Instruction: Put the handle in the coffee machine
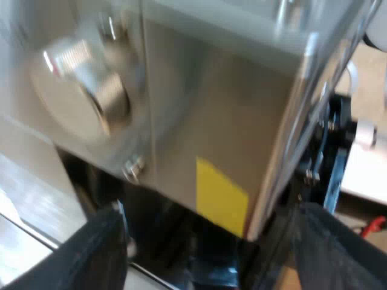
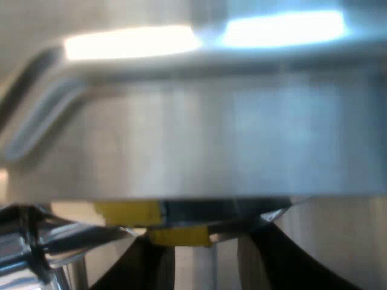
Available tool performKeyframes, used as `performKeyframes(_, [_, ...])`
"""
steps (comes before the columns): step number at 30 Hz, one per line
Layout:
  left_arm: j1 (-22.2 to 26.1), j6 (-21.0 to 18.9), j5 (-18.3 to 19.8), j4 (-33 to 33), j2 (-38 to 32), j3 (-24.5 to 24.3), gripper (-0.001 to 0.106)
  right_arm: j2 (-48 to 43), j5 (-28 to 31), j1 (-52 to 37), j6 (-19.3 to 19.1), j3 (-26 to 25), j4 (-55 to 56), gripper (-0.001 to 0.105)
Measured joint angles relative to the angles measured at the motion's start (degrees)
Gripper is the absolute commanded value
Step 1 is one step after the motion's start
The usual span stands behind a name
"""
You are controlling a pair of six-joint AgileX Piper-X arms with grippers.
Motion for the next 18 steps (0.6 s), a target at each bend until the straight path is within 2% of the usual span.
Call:
performKeyframes(4, [0.0, 0.0, -4.9, 0.9, -1.1, -2.5, 0.061, 0.0, 0.0, 0.0, 0.0, 0.0, 0.0, 0.028])
performKeyframes(6, [0.0, 0.0, -10.0, 0.9, -1.3, -3.2, 0.061, 0.0, 0.0, 0.0, 0.0, 0.0, 0.0, 0.028])
performKeyframes(10, [0.0, 0.0, -14.3, 1.0, -1.3, -3.4, 0.061, 0.0, 0.0, 0.0, 0.0, 0.0, 0.0, 0.028])
performKeyframes(13, [-1.1, 0.0, -19.4, 0.7, -1.3, -3.4, 0.059, 0.0, 0.0, 0.0, 0.0, 0.0, 0.0, 0.028])
performKeyframes(15, [-2.7, 0.0, -24.5, 0.1, -1.3, -3.4, 0.048, 0.0, 0.0, 0.0, 0.0, 0.0, 0.0, 0.028])
performKeyframes(18, [-4.6, 0.0, -27.2, -1.0, -1.3, -3.4, 0.032, 0.0, 0.0, 0.0, 0.0, 0.0, 0.0, 0.028])
